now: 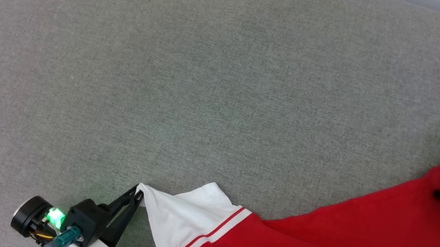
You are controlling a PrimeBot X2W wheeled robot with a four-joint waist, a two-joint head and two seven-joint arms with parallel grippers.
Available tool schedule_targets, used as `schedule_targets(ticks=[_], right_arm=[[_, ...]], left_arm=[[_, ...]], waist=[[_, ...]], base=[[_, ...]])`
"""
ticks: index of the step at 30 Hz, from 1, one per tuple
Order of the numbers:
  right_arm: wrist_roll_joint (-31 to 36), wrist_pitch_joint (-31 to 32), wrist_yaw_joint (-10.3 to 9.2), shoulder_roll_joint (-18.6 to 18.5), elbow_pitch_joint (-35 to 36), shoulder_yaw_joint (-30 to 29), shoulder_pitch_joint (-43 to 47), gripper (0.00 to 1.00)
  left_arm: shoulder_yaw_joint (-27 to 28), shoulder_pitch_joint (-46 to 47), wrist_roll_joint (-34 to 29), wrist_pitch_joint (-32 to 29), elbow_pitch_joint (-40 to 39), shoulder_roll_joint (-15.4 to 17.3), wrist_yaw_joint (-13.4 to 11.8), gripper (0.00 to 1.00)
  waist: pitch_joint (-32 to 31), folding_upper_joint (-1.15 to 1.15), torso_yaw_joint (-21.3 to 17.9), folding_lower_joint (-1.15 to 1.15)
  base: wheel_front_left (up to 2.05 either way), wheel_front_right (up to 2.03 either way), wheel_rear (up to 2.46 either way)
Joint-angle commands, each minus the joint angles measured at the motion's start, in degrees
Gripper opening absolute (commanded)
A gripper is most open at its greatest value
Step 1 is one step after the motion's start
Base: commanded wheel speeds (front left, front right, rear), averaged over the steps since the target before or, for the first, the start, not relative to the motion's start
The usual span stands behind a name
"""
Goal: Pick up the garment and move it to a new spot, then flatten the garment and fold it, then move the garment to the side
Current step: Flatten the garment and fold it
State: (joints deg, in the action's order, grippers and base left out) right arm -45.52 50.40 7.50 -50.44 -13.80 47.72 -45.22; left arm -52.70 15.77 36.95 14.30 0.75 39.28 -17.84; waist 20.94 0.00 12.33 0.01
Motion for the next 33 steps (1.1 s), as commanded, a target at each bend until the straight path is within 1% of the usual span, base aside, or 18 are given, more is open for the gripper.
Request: schedule_targets(ticks=[1, 4, 5, 6, 10, 14, 18, 21, 24, 29, 33], right_arm=[[-0.4, -0.3, -0.02, 0.6, -0.6, 1.4, 0.1, 1.0], [-1.9, -1.0, 0.0, 1.0, -1.4, 4.3, 1.8, 1.0], [-2.1, -1.2, 0.01, 0.9, -1.4, 5.4, 2.1, 0.31], [-2.4, -1.7, 0.08, 0.6, -1.1, 6.4, 2.2, 0.0], [-2.9, -6.4, 0.04, -0.4, -1.3, 7.5, 0.9, 0.0], [-3.6, -11.7, -0.02, -0.2, -1.4, 8.4, -0.3, 0.0], [-4.0, -17.5, -0.02, -0.6, -0.6, 9.7, -0.3, 0.0], [-4.3, -22.0, -0.03, -1.4, -0.1, 9.9, 0.3, 0.0], [-4.7, -24.9, -0.02, -2.6, 0.9, 10.1, 1.3, 0.0], [-4.4, -28.6, -0.03, -3.6, 3.0, 8.2, 0.8, 0.0], [-3.7, -31.2, -0.03, -2.7, 2.9, 4.6, -0.8, 0.0]], left_arm=[[0.2, 0.5, -0.5, 0.2, 0.3, -0.1, -0.1, 0.0], [0.2, 0.6, -0.5, 0.4, 0.8, -0.8, 0.2, 0.0], [0.2, 0.6, -0.5, 0.4, 1.1, -0.9, 0.3, 0.0], [0.2, 0.5, -0.3, 0.5, 1.3, -1.0, 0.4, 0.0], [0.3, -0.3, 0.2, 0.5, 2.4, -0.9, 0.8, 0.0], [0.1, -1.2, 0.5, 0.5, 3.2, -0.5, 1.1, 0.0], [0.1, -1.6, 0.9, 0.3, 3.6, 0.3, 1.4, 0.0], [0.9, -1.3, 0.9, 0.4, 3.5, 1.4, 0.7, 0.0], [1.2, 0.5, 0.3, -0.3, 2.5, 2.4, 1.1, 0.0], [1.8, 5.3, -1.2, -2.4, 1.0, 3.6, 2.3, 0.0], [2.7, 10.7, -2.1, -3.9, 0.9, 3.8, 4.0, 0.0]], waist=[[0.4, 0.0, 0.3, -0.01], [0.5, 0.0, 0.4, -0.01], [0.4, 0.0, 0.4, -0.01], [0.1, 0.0, 0.3, -0.01], [-2.1, 0.0, -0.6, -0.01], [-6.1, 0.0, -2.0, -0.01], [-10.7, 0.0, -3.7, -0.01], [-14.2, 0.0, -4.9, -0.01], [-17.2, 0.0, -5.7, -0.01], [-20.3, 0.0, -7.6, -0.01], [-21.3, 0.0, -9.0, -0.01]], base=[[0.0, 0.0, 0.0], [0.0, 0.0, 0.0], [0.0, 0.0, 0.0], [0.0, 0.0, 0.0], [0.0, 0.0, 0.0], [0.0, 0.0, 0.0], [0.0, 0.0, 0.0], [0.0, 0.0, 0.0], [0.0, 0.0, 0.0], [0.0, 0.0, 0.0], [0.0, 0.0, 0.0]])
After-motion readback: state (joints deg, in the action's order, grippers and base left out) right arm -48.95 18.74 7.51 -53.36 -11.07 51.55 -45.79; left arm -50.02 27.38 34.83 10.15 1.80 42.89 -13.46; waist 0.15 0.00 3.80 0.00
